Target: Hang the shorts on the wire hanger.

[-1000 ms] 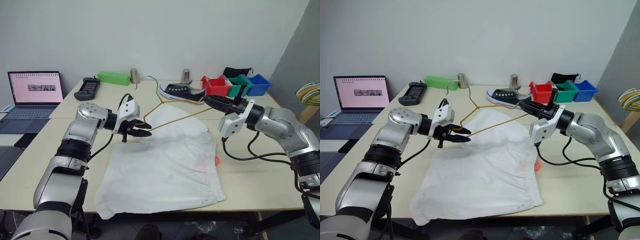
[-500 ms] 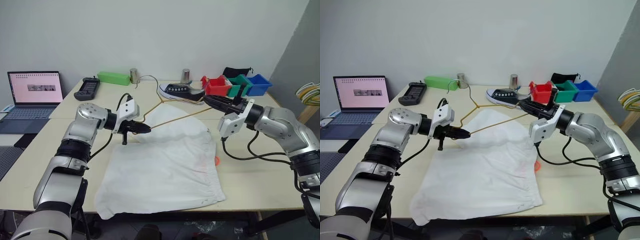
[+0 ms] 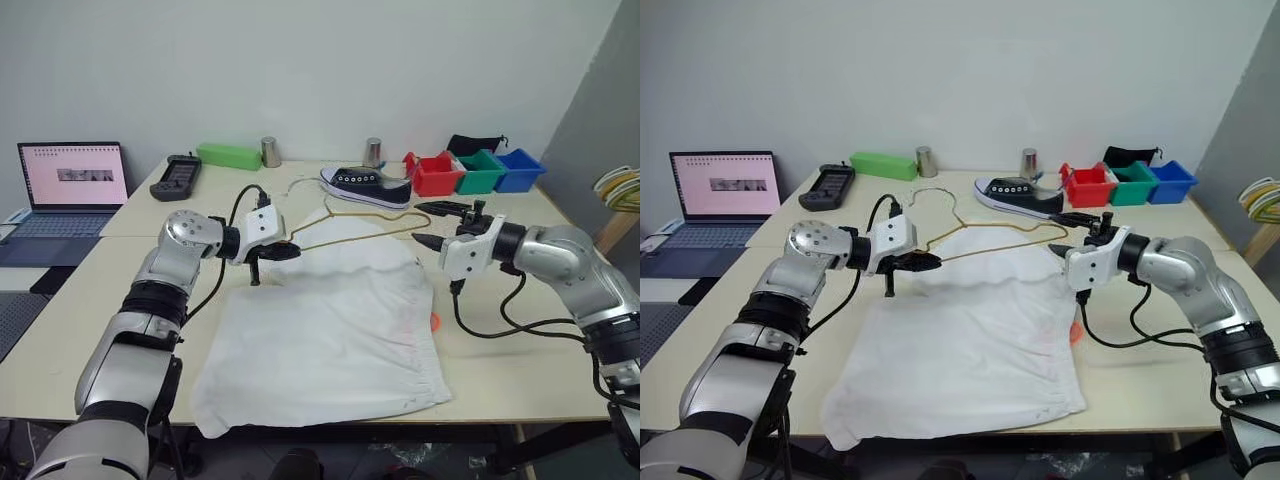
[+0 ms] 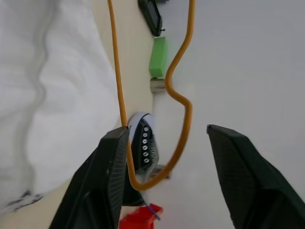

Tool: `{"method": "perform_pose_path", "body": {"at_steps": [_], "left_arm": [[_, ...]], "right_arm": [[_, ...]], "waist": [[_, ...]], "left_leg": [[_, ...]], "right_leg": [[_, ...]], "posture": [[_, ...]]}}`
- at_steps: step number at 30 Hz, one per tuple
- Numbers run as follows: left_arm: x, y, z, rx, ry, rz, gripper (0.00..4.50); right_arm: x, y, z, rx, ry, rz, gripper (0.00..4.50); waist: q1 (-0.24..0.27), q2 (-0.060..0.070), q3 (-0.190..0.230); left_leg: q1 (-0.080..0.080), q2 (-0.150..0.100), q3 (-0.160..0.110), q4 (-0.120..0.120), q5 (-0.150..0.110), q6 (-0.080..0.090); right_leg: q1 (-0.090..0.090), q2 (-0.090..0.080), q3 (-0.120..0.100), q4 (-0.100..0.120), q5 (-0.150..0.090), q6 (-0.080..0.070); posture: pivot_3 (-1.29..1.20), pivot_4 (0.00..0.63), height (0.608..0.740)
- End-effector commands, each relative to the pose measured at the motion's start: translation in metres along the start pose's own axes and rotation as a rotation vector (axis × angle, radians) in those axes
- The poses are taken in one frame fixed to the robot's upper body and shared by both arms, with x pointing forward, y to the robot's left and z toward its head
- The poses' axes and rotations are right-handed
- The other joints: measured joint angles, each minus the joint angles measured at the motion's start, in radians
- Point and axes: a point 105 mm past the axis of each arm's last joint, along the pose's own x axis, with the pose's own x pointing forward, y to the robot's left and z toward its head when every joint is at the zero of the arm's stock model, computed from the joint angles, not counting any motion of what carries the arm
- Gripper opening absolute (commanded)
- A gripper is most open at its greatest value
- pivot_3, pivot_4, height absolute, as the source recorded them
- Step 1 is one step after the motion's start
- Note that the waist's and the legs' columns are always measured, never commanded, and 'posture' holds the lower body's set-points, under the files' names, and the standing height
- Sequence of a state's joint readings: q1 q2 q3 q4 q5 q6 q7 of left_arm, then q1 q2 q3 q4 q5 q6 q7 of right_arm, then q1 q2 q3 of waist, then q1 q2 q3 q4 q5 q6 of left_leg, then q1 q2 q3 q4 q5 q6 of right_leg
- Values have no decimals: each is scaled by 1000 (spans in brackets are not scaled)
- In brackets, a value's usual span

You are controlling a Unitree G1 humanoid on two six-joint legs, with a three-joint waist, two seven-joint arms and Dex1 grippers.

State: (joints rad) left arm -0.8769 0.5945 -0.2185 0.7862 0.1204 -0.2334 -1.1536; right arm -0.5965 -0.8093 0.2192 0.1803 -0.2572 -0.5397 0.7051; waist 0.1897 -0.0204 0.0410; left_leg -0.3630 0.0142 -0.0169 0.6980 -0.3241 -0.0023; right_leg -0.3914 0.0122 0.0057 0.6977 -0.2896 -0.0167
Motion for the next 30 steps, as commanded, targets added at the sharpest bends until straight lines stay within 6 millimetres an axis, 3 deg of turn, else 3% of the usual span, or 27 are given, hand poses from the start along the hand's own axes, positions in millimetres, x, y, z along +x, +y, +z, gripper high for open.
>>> {"method": "perform_pose_path", "body": {"at_steps": [1,4,13,18,27,30], "left_arm": [[2,16,10,155,13,103,0],[7,21,19,205,-15,147,0],[16,21,53,424,-82,175,0],[19,17,59,534,-62,165,0],[23,15,59,575,-43,173,0],[24,14,60,584,-45,174,0]], "right_arm": [[-6,-19,8,107,-5,-41,3731],[-5,-24,5,183,33,-59,4479],[1,-8,-17,293,238,62,4479],[4,-16,-28,240,314,49,4479],[9,-14,-21,212,305,88,4479],[8,-10,-24,201,322,104,4031]], "waist": [[0,0,0],[2,0,0],[14,0,0],[15,0,0],[32,0,0],[37,0,0]], "left_leg": [[0,0,0,0,0,0],[0,0,-1,0,0,0],[0,-1,-1,0,0,0],[0,-2,-1,0,0,0],[-1,-3,-4,0,0,0],[-1,-4,-4,0,0,0]], "right_leg": [[0,0,0,0,0,0],[0,0,-1,0,0,0],[0,0,-3,0,0,0],[0,0,-3,1,0,0],[0,2,-7,0,0,0],[1,2,-7,0,0,0]], "posture": [[304,0,740],[302,0,740],[306,0,740],[316,0,740],[322,0,740],[322,0,740]]}}
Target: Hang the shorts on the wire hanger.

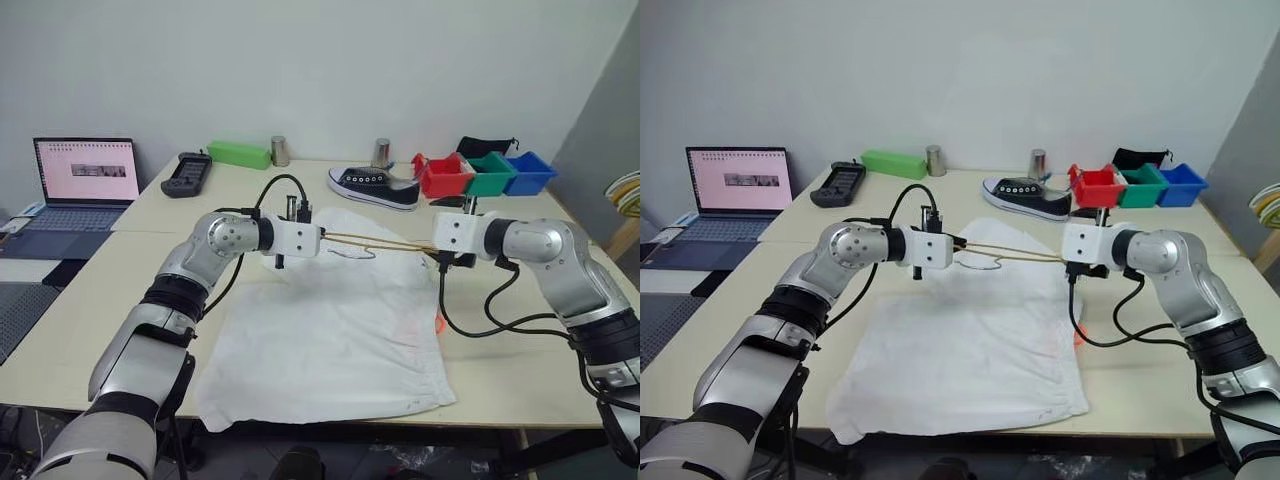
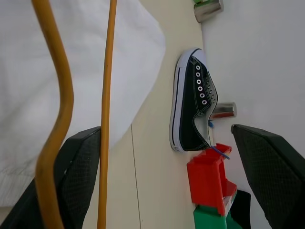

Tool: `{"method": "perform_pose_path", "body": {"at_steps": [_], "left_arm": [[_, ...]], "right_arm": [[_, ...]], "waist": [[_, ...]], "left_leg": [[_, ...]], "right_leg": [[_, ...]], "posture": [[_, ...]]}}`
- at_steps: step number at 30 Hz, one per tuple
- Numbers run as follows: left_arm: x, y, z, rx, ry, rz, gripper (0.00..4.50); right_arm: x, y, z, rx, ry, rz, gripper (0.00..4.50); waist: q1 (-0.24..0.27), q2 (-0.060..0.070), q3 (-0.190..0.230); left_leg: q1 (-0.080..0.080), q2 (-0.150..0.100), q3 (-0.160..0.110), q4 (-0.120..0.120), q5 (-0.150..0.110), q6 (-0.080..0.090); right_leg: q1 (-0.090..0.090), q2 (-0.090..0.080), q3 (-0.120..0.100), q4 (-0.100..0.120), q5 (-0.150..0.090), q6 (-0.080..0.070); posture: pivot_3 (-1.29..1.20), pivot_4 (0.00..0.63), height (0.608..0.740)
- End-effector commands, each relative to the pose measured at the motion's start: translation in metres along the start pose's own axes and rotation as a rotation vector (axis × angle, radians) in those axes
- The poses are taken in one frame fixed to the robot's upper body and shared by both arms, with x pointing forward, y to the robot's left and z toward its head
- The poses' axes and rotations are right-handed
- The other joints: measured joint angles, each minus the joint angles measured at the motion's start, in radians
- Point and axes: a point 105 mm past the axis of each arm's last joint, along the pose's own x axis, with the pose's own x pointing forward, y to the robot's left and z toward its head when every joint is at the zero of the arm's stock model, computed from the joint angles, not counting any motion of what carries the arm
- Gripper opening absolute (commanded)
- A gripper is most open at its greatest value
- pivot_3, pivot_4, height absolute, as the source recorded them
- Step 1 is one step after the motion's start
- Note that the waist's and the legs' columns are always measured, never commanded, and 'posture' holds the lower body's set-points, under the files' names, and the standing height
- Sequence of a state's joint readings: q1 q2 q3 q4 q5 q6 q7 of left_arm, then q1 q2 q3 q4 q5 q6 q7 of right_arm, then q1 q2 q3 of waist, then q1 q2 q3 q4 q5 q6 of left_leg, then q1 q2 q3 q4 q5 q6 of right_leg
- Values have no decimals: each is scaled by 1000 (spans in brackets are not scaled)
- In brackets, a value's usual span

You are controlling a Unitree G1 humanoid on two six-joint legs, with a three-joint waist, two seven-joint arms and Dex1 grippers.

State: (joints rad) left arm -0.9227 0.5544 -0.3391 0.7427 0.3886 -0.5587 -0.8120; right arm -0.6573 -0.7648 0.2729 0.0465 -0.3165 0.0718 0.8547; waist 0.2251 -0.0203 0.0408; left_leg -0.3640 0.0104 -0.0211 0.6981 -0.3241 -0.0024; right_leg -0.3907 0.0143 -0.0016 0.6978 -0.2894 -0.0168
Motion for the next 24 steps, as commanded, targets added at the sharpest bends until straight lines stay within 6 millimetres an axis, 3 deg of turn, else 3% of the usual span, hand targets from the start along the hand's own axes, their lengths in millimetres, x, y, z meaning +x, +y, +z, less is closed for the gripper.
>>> {"method": "perform_pose_path", "body": {"at_steps": [1,5,17,24], "left_arm": [[-2,14,11,69,-24,35,0],[-2,15,12,72,-27,37,0],[-2,16,13,61,-28,35,0],[-3,17,12,65,-22,40,0]], "right_arm": [[-5,-11,4,-62,10,-32,3759],[-6,-12,0,-68,29,-40,2685],[-7,-15,-13,-80,79,-59,130],[-5,-15,-14,-85,85,-58,56]], "waist": [[2,0,0],[7,0,0],[19,0,0],[19,0,0]], "left_leg": [[0,0,0,0,0,0],[0,0,0,0,0,0],[0,-1,-1,0,0,0],[0,0,-2,0,0,0]], "right_leg": [[0,0,0,0,0,0],[0,0,0,0,0,0],[1,0,-3,0,0,0],[1,0,-3,0,0,0]], "posture": [[323,0,740],[323,0,740],[318,0,740],[323,0,740]]}}
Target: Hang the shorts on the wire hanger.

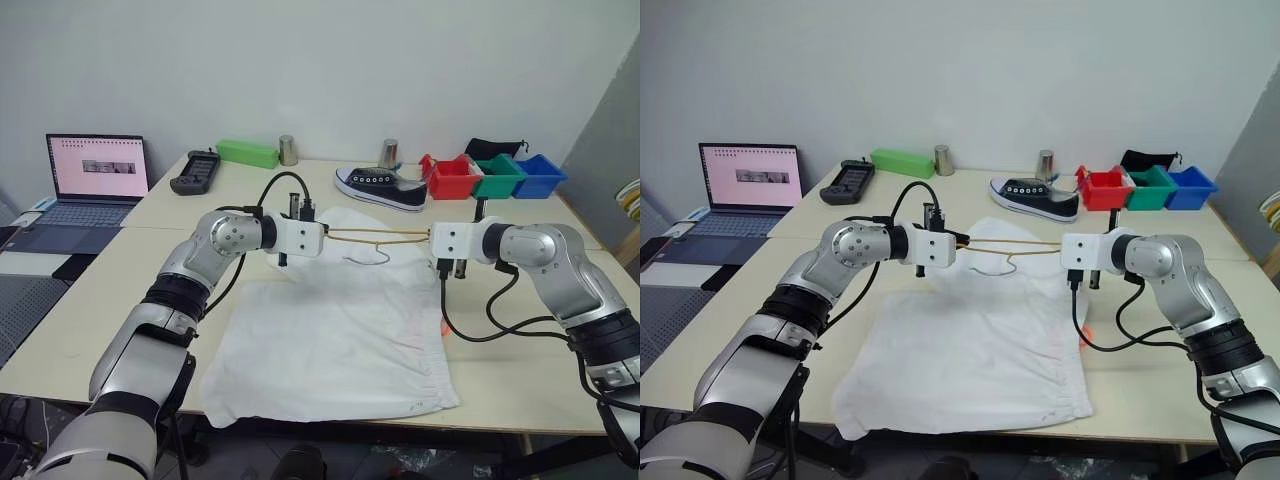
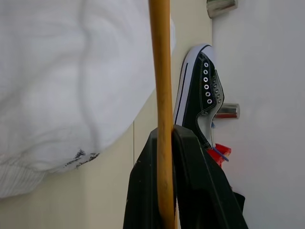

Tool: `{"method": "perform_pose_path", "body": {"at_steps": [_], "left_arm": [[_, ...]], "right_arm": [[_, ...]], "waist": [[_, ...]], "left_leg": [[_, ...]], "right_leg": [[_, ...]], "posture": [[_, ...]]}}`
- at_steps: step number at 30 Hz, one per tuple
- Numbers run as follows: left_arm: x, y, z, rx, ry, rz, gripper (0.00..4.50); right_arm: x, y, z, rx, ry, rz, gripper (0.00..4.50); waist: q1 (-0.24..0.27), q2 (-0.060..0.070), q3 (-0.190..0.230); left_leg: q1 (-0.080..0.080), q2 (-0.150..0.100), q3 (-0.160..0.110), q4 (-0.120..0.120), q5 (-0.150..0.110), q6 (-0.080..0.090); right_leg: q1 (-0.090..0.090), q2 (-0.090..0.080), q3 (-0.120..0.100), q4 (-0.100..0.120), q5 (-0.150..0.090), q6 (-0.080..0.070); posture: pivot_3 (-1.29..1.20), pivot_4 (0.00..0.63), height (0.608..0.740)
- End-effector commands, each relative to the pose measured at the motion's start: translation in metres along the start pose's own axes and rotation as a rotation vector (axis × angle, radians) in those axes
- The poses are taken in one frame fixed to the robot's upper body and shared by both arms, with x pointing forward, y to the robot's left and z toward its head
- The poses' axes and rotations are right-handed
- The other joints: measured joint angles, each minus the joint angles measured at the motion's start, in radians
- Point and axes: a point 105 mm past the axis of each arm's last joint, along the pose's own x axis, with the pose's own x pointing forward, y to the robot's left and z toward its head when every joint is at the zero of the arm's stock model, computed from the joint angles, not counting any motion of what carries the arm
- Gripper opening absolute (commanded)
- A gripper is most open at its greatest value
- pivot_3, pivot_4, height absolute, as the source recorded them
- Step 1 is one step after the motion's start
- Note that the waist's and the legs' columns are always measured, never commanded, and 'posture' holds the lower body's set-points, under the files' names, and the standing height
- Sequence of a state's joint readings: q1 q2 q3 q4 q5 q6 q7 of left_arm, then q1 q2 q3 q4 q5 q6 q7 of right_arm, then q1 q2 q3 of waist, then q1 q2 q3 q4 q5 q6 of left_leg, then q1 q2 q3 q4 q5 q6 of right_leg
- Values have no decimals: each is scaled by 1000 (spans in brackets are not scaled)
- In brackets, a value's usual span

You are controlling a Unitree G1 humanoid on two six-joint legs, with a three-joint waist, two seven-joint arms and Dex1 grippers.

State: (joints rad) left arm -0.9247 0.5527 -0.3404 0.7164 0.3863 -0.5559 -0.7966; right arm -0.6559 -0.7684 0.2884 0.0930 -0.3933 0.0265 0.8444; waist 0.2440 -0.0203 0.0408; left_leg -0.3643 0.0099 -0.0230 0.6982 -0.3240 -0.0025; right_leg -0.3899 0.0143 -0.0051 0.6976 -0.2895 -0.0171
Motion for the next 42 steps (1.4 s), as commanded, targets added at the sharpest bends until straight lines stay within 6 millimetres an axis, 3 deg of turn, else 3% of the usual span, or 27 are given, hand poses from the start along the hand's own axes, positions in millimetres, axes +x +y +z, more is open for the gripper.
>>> {"method": "perform_pose_path", "body": {"at_steps": [1,4,5,10,18,23,28,31,36,42], "left_arm": [[-3,11,6,46,-8,15,0],[-4,10,5,27,-11,3,0],[-5,9,4,15,-14,1,547],[-9,14,6,-5,-44,25,1782],[-15,31,19,-54,-142,123,3446],[-21,33,32,-199,-271,172,4468],[-30,27,36,-371,-340,176,4468],[-27,11,41,-484,-369,148,4468],[-15,-19,63,-572,-408,95,4468],[-8,-45,91,-652,-453,78,4468]], "right_arm": [[-8,-20,-3,-23,27,-74,56],[-8,-20,-2,-22,23,-78,56],[-8,-20,-2,-21,20,-80,0],[-6,-18,-4,-4,20,-80,0],[-8,-7,-20,68,50,-55,0],[-19,7,-43,292,73,-9,0],[-43,32,-70,507,131,99,0],[-67,64,-84,860,156,231,0],[-118,116,-86,1195,220,515,0],[-157,139,-97,1587,295,562,0]], "waist": [[0,0,0],[0,0,0],[0,0,0],[0,0,0],[0,0,0],[1,0,0],[0,0,0],[-1,0,-1],[1,3,-2],[-6,3,-3]], "left_leg": [[0,0,0,0,0,0],[0,0,0,0,0,0],[0,0,0,0,0,0],[0,0,0,0,0,0],[0,0,-1,0,0,0],[0,1,-1,0,0,0],[0,1,-1,1,0,0],[0,1,-1,1,0,0],[0,3,-2,1,0,0],[2,3,-1,2,0,1]], "right_leg": [[0,0,0,0,0,0],[0,0,0,0,0,0],[0,0,0,0,0,0],[0,0,-1,0,0,0],[0,0,-1,0,0,0],[1,0,-1,0,0,0],[1,0,-1,0,0,0],[2,0,-1,0,0,0],[2,-1,-1,-1,0,0],[4,-2,2,0,0,0]], "posture": [[324,0,740],[324,0,740],[324,0,740],[325,0,740],[325,0,740],[320,0,740],[307,0,740],[301,0,740],[293,0,740],[288,0,740]]}}
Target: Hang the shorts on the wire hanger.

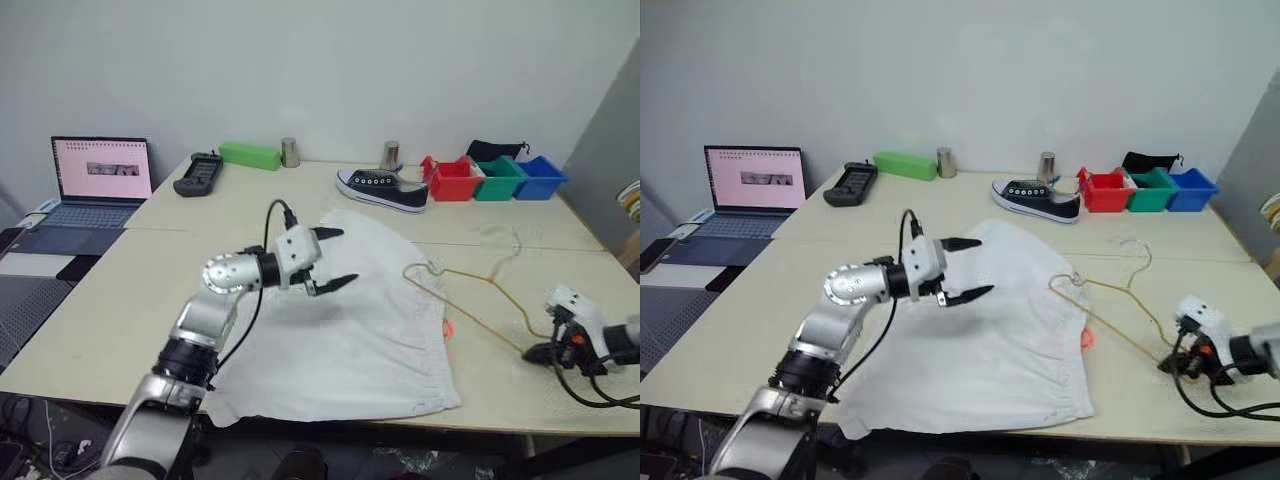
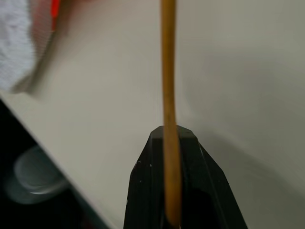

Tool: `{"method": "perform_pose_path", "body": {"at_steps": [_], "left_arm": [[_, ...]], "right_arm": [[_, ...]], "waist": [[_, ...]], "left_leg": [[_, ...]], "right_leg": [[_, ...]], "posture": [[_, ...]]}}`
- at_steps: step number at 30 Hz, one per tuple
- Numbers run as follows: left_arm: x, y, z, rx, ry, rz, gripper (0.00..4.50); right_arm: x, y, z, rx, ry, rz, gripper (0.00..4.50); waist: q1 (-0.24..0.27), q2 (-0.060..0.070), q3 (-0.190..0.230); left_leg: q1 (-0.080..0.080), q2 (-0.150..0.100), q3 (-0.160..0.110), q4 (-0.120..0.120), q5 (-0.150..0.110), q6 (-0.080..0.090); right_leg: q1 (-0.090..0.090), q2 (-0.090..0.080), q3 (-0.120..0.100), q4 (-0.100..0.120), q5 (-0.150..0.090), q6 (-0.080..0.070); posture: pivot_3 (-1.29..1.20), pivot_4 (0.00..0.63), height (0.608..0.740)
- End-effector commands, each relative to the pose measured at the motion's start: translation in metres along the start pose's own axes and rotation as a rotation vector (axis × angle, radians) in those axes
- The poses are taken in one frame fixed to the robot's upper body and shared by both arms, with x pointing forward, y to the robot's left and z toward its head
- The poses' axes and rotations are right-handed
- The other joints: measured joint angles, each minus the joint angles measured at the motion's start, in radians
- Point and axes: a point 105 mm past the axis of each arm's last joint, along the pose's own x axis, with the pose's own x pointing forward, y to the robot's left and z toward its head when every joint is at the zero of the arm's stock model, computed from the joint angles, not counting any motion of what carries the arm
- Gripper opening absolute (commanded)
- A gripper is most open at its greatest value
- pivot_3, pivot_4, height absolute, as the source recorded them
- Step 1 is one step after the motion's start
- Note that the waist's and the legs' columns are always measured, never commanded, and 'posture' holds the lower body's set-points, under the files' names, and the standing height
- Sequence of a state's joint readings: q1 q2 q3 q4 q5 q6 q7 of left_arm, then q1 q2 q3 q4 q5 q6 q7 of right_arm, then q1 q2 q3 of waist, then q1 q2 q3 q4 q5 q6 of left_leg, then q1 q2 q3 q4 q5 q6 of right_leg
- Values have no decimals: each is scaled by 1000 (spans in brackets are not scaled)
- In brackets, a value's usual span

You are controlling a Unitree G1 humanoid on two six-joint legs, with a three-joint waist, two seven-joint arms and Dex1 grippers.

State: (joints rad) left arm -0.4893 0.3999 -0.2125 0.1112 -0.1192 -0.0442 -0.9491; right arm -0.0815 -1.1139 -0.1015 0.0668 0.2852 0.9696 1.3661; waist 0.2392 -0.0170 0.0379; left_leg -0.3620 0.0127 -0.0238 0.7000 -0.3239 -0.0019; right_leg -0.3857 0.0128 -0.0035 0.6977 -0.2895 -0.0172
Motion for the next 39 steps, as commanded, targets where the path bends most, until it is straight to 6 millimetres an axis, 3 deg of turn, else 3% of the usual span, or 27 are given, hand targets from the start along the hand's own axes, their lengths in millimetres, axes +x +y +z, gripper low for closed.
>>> {"method": "perform_pose_path", "body": {"at_steps": [1,8,12,23,30,39], "left_arm": [[5,-10,17,7,-53,14,4468],[0,-13,12,-15,-33,42,4468],[-5,-13,7,-16,-18,49,4468],[-1,-25,4,6,0,-9,4468],[-5,-29,4,4,12,-19,4468],[-4,-26,7,33,22,-18,4468]], "right_arm": [[-22,-1,-9,184,-33,18,0],[-35,5,-38,364,-2,66,0],[-35,12,-45,382,-4,83,0],[-21,84,-32,381,-28,326,0],[-11,86,-33,406,-65,323,0],[25,87,-24,455,-97,382,0]], "waist": [[-2,0,0],[4,3,-2],[3,4,-2],[1,4,-3],[2,2,-2],[2,0,-1]], "left_leg": [[0,0,0,0,0,0],[0,0,-1,0,0,0],[0,0,-1,0,0,0],[-1,-1,-1,0,0,0],[-1,-1,-2,0,0,0],[-1,-1,-2,-1,0,0]], "right_leg": [[0,0,0,0,0,0],[0,1,-1,0,0,-1],[0,1,-1,-1,0,0],[0,2,-2,-2,0,0],[1,3,-2,-2,0,0],[1,3,-2,-2,0,0]], "posture": [[289,0,740],[293,0,740],[290,0,740],[274,0,740],[282,0,740],[318,0,740]]}}
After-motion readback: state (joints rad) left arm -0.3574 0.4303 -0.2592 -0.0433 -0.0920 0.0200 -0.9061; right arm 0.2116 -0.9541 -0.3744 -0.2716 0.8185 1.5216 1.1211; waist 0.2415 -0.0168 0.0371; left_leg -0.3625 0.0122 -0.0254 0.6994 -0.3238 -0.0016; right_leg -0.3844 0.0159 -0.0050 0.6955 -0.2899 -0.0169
